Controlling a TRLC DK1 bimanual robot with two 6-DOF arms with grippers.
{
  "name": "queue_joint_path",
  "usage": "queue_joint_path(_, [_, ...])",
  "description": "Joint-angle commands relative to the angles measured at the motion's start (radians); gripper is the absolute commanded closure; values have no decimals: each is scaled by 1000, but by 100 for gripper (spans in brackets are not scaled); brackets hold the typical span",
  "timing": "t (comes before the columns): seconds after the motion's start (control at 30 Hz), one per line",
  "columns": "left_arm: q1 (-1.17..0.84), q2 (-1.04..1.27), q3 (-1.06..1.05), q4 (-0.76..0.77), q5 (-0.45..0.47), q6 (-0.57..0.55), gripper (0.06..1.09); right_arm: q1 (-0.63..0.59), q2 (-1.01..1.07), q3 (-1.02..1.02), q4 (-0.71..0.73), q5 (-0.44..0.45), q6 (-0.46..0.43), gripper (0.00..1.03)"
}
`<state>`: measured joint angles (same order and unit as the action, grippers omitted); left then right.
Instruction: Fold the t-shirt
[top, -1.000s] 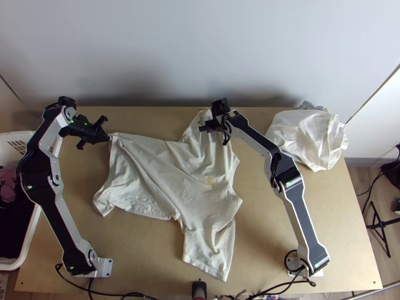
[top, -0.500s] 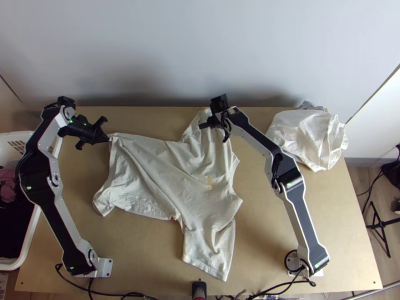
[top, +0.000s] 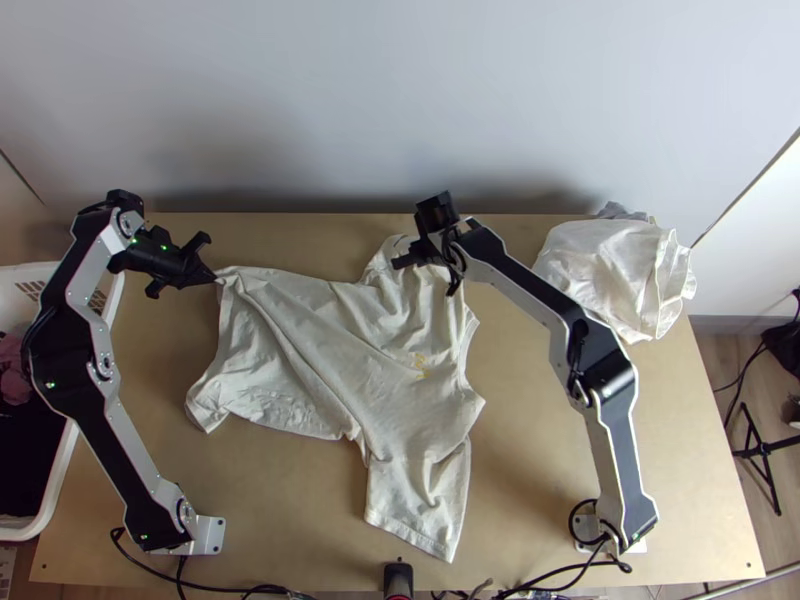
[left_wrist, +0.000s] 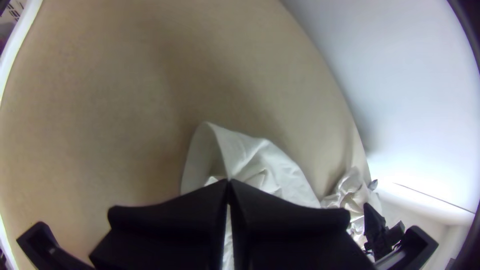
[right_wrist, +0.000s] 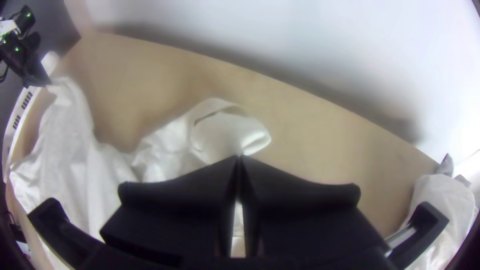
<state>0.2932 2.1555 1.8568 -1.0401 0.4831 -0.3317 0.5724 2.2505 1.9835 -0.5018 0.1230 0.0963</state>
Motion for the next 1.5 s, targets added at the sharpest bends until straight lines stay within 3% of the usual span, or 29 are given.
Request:
queue_joint_path(0.0, [9, -25, -1, -51, 49, 37, 99, 0, -115, -129, 37, 0, 11, 99])
queue_joint_path(0.4, [-2, -123, -65, -252, 130, 238, 99, 26, -305, -342, 43, 0, 52, 99])
queue_joint_path(0.77, [49, -167, -119, -298, 161, 313, 99, 130, -526, -586, 69, -5, 86, 99])
queue_joint_path(1.17, [60, -217, -288, -374, 161, 523, 99, 175, -710, -874, 94, -11, 98, 99])
queue_joint_path(1.47, [112, -237, -380, -382, 160, 603, 99, 231, -813, -1063, 117, -22, 98, 99])
